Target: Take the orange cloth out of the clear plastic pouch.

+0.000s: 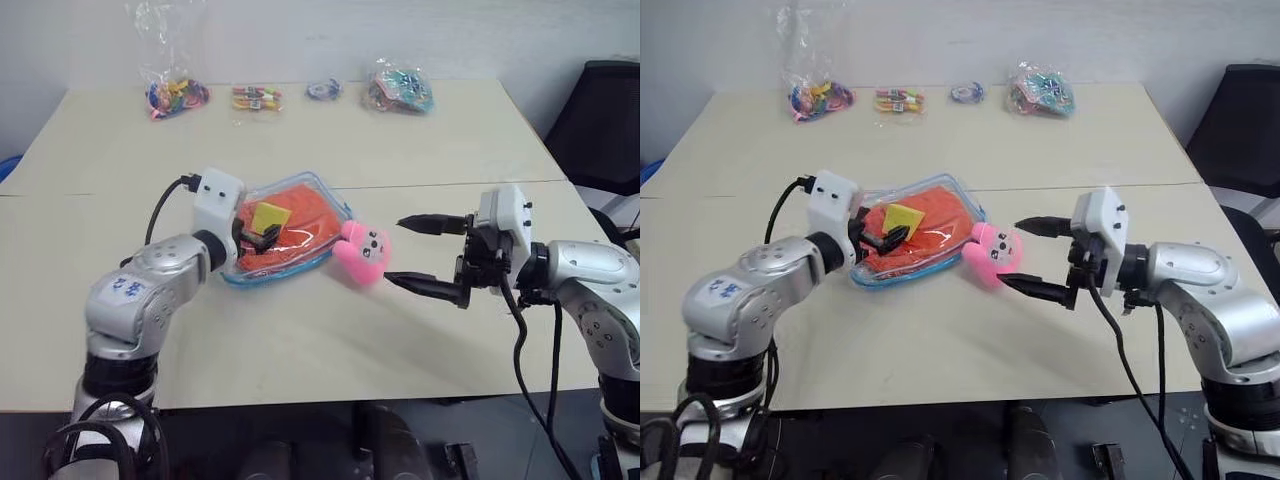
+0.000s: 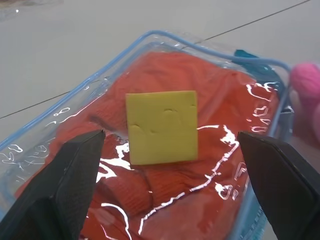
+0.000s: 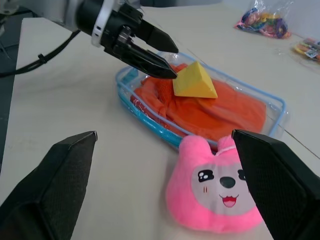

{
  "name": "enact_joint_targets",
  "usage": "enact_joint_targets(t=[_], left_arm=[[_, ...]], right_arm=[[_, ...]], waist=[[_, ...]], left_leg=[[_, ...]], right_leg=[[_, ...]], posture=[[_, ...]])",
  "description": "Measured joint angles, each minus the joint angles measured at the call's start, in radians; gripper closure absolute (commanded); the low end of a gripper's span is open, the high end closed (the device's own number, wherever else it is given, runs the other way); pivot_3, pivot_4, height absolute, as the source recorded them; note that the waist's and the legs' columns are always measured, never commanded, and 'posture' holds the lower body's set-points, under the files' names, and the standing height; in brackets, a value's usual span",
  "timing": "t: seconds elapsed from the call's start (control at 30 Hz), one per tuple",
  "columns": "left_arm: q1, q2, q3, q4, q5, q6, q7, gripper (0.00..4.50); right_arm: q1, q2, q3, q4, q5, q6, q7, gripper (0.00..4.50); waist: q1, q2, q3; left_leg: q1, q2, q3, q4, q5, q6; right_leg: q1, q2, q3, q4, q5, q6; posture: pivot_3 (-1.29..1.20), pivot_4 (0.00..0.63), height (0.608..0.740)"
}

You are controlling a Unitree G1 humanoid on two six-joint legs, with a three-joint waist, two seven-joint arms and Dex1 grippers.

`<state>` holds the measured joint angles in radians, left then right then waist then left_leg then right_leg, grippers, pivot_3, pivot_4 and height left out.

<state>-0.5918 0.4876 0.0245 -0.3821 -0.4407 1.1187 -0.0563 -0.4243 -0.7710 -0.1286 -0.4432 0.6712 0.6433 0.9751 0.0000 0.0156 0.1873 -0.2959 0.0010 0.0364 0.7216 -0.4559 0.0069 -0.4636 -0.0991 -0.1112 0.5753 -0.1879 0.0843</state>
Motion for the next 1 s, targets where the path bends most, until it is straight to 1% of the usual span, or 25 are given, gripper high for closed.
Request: enact_joint_targets(t=[0.03,0.1,0.2,0.3,0.47,0.57,0.63,0.67,0.73,0.77,0.83,0.93,1.0], left_arm=[[-0.027,-0.014,-0.022,0.032,0.017,-0.020,-0.009,0.01],[-0.039,-0.021,-0.047,0.053,0.031,-0.043,-0.025,0.01],[-0.065,-0.045,-0.077,0.135,0.072,-0.078,-0.040,0.01],[-0.075,-0.069,-0.085,0.210,0.108,-0.101,-0.048,0.01],[-0.106,-0.095,-0.093,0.271,0.154,-0.110,-0.050,0.01],[-0.109,-0.119,-0.094,0.287,0.173,-0.140,-0.067,0.61],[-0.109,-0.122,-0.100,0.287,0.178,-0.154,-0.078,1.20],[-0.109,-0.124,-0.101,0.287,0.184,-0.158,-0.078,1.60],[-0.109,-0.131,-0.100,0.287,0.193,-0.158,-0.077,2.18],[-0.109,-0.133,-0.101,0.287,0.195,-0.158,-0.077,2.35],[-0.109,-0.132,-0.098,0.286,0.201,-0.155,-0.077,2.56],[-0.106,-0.119,-0.077,0.281,0.218,-0.139,-0.068,2.56],[-0.085,-0.107,-0.030,0.265,0.223,-0.135,-0.054,2.56]], right_arm=[[-0.001,0.000,-0.001,-0.007,0.012,0.007,-0.007,0.00],[-0.001,0.000,-0.001,-0.009,0.021,0.013,-0.014,0.00],[-0.001,0.000,-0.001,-0.016,0.024,0.014,-0.030,0.00],[-0.001,0.000,-0.001,-0.021,0.037,0.015,-0.042,0.00],[-0.001,0.000,-0.001,-0.021,0.044,0.015,-0.054,0.00],[-0.005,0.000,-0.001,-0.021,0.045,0.015,-0.060,0.00],[-0.012,0.000,-0.001,-0.021,0.045,0.015,-0.064,0.00],[-0.019,0.000,-0.001,-0.021,0.045,0.015,-0.065,0.00],[-0.025,0.000,-0.001,-0.021,0.045,0.015,-0.066,0.00],[-0.025,0.000,-0.001,-0.021,0.045,0.015,-0.066,0.00],[-0.029,0.000,0.000,-0.020,0.045,0.015,-0.066,0.00],[-0.041,0.000,0.002,-0.019,0.045,0.015,-0.065,0.00],[-0.047,0.000,0.006,-0.017,0.045,0.015,-0.061,0.00]], waist=[[0.001,0.000,0.000],[0.003,0.000,0.000],[0.005,0.000,0.000],[0.004,0.000,0.000],[0.008,0.000,0.000],[0.011,0.000,0.000],[0.012,0.000,0.000],[0.013,0.000,0.000],[0.014,0.000,0.000],[0.016,0.000,0.000],[0.018,0.000,0.000],[0.021,0.000,0.000],[0.019,0.000,0.000]], left_leg=[[0.000,0.000,0.000,0.000,0.000,0.000],[0.000,0.000,0.000,0.001,0.000,0.000],[0.000,0.000,0.000,0.001,0.000,0.000],[-0.001,0.000,0.000,0.001,0.000,0.000],[-0.001,0.000,0.000,0.001,0.000,0.001],[-0.001,0.000,0.000,0.001,0.000,0.001],[-0.001,0.000,0.000,0.001,0.000,0.001],[-0.001,0.000,0.000,0.001,0.000,0.001],[-0.001,0.000,0.000,0.001,0.000,0.001],[-0.001,0.000,0.000,0.001,0.000,0.001],[-0.001,0.000,0.000,0.001,0.000,0.001],[-0.001,0.000,0.000,0.002,0.000,0.001],[-0.001,0.000,0.000,0.001,0.000,0.001]], right_leg=[[0.000,0.000,0.000,0.000,0.000,0.000],[0.000,0.000,0.000,0.000,0.000,0.000],[0.000,0.000,0.000,-0.001,0.000,0.001],[0.000,0.000,0.000,-0.001,0.000,0.001],[0.000,0.000,0.000,-0.001,0.001,0.001],[0.000,0.000,0.000,-0.001,0.001,0.001],[0.000,0.000,0.000,-0.001,0.001,0.001],[0.000,0.000,0.000,-0.001,0.001,0.001],[0.000,0.000,0.000,-0.001,0.001,0.001],[0.000,0.000,0.000,-0.001,0.001,0.001],[0.000,0.000,0.000,-0.001,0.001,0.001],[0.000,0.000,0.000,-0.001,0.001,0.001],[0.000,0.000,0.000,-0.001,0.001,0.001]], posture=[[0.00,0.150,0.740],[0.00,0.150,0.740],[0.00,0.150,0.740],[0.00,0.150,0.740],[0.00,0.150,0.740],[0.00,0.150,0.740],[0.00,0.150,0.740],[0.00,0.150,0.740],[0.00,0.150,0.740],[0.00,0.150,0.740],[0.00,0.150,0.740],[0.00,0.150,0.740],[0.00,0.150,0.740]])
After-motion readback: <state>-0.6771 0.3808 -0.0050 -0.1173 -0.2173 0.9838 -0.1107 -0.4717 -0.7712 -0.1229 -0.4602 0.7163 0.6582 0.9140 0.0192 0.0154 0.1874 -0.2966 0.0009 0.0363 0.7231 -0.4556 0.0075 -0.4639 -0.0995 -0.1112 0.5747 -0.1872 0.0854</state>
